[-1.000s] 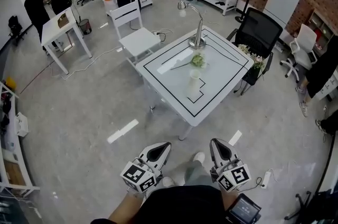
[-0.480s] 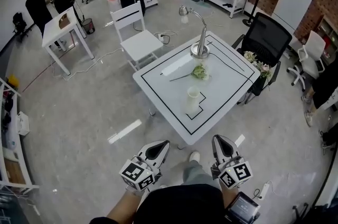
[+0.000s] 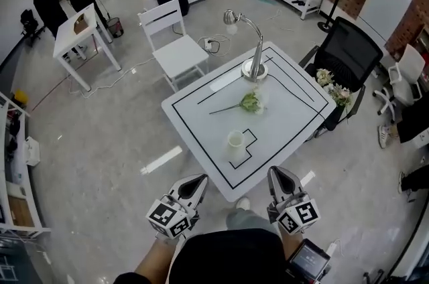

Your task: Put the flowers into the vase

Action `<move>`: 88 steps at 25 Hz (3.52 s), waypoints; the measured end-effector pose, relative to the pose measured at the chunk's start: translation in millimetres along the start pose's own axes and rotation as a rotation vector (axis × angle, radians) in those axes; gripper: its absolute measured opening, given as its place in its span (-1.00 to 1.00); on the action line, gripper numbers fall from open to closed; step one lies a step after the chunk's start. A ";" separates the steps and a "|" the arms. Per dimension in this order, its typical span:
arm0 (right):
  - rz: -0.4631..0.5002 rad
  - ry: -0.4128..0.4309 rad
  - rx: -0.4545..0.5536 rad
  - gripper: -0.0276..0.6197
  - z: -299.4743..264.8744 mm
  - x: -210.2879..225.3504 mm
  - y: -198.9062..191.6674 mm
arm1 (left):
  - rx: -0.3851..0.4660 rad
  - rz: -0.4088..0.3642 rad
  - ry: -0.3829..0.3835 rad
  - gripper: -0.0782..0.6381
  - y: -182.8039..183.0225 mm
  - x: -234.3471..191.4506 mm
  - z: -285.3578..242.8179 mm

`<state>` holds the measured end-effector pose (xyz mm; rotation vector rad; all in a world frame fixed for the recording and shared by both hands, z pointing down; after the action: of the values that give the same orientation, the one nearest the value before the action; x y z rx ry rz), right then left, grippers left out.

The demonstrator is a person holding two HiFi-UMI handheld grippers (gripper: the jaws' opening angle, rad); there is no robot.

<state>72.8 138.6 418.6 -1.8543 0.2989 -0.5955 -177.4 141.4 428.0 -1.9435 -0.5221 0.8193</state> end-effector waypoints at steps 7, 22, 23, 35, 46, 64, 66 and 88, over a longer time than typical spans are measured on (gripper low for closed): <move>0.002 0.103 -0.032 -0.88 -29.3 47.8 15.1 | -0.004 0.013 0.081 -0.77 23.8 -6.7 -39.3; 0.019 0.253 -0.082 -0.88 -65.2 88.0 24.6 | -0.038 -0.025 0.176 -0.77 60.4 -20.3 -77.7; 0.017 0.255 -0.081 -0.88 -66.9 89.2 26.0 | -0.039 -0.025 0.173 -0.77 61.8 -22.9 -81.3; 0.007 0.191 -0.093 -0.87 -88.4 85.9 30.9 | -0.088 -0.084 0.067 -0.75 105.4 -87.8 -142.5; -0.036 0.071 -0.109 -0.86 -107.4 73.8 31.7 | -0.210 -0.149 -0.101 -0.55 115.4 -131.7 -215.2; -0.181 -0.091 -0.178 -0.78 -138.6 68.1 -3.6 | -0.518 -0.362 -0.330 -0.14 53.9 -171.7 -382.5; -0.195 -0.116 -0.183 -0.78 -136.9 68.5 -6.7 | -0.552 -0.375 -0.334 -0.11 44.0 -176.2 -397.0; -0.265 -0.205 -0.197 -0.78 -128.7 78.1 -20.4 | -0.687 -0.385 -0.256 -0.64 4.8 -196.5 -442.7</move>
<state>68.1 5.3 491.2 -2.1456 -0.0261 -0.5642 9.3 -251.6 640.8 -2.2355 -1.4323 0.6883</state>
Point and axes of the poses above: the fingertips, and each gripper's own axes: z backward along the fingers, x to its right, y out of its top, the point moved 5 cm from there along z, backward along the fingers, and after that the axes turned 13 degrees about -x, right-handed, at the moved point
